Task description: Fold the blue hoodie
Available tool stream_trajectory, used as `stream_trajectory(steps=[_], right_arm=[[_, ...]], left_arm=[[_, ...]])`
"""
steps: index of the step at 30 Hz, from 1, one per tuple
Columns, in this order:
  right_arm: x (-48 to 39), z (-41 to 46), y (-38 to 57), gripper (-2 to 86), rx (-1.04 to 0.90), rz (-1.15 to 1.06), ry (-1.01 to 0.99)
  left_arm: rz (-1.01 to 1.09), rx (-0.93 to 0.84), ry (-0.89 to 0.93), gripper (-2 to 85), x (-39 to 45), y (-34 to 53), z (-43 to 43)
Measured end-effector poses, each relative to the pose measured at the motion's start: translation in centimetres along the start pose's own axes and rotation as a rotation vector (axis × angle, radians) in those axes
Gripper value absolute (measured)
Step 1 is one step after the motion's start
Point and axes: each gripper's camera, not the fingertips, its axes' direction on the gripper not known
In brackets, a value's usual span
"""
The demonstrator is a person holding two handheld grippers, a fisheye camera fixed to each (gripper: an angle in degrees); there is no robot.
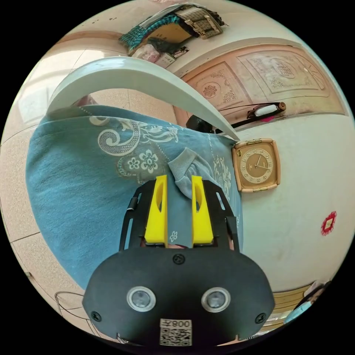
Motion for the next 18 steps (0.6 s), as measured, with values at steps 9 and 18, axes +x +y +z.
stream_trajectory(steps=[9, 18], right_arm=[[3.4, -0.7, 0.5, 0.2, 0.044, 0.012, -0.045], [9.5, -7.7, 3.4, 2.2, 0.257, 0.129, -0.402]], left_arm=[[0.203, 0.011, 0.131, 3.7, 4.4, 1.3, -2.2], [0.674, -0.165, 0.564, 3.2, 15.2, 15.8, -5.0]])
